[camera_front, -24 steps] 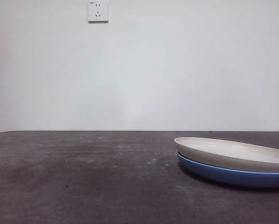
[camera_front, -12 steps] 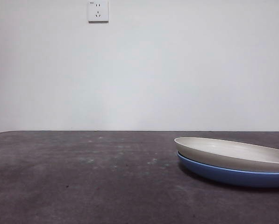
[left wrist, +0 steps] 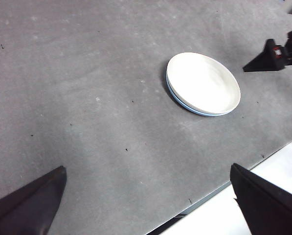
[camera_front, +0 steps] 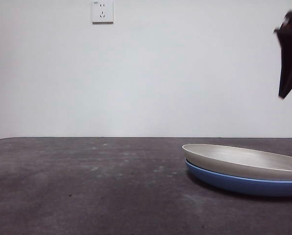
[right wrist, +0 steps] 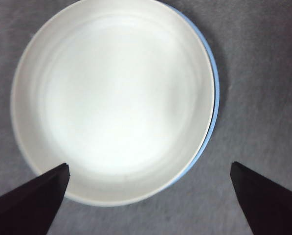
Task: Pick up the white plate, put it on the blue plate, put it on desk
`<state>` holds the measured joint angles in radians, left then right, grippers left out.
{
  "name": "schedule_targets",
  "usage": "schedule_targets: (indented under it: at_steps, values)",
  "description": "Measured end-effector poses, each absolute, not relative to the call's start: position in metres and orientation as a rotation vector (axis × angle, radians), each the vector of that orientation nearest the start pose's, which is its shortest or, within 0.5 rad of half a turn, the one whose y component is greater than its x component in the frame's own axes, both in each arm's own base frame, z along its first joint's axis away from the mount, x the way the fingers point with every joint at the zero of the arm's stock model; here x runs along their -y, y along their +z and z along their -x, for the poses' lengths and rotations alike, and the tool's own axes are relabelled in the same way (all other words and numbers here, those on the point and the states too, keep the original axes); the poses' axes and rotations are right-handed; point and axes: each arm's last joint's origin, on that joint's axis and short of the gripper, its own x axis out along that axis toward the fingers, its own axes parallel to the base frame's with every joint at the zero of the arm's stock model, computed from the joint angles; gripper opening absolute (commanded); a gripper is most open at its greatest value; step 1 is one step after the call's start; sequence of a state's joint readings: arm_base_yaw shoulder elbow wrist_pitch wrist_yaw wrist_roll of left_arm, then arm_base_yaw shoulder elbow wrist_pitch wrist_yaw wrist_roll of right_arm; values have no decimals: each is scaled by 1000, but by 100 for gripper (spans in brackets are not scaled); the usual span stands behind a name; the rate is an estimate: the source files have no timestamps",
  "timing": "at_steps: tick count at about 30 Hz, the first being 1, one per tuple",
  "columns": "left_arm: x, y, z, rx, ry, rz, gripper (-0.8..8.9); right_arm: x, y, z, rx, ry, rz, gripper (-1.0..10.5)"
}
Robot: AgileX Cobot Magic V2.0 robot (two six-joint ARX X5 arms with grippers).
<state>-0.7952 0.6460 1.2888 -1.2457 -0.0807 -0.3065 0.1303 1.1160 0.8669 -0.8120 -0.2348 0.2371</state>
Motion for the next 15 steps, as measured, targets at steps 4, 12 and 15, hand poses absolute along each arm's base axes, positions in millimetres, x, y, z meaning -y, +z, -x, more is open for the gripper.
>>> schedule_targets:
  at_steps: [4,12,15]
  values:
    - [33,402,-36,-657,-597,24,656,-27,242,-216,-1121,176,-270,547]
    - [33,402,-36,-659,-595,27,656,-18,220,-238,-1175,198,-310,546]
    - [33,402,-36,-659,-595,30,656,-17,212,-245,-1184,209,-328,545]
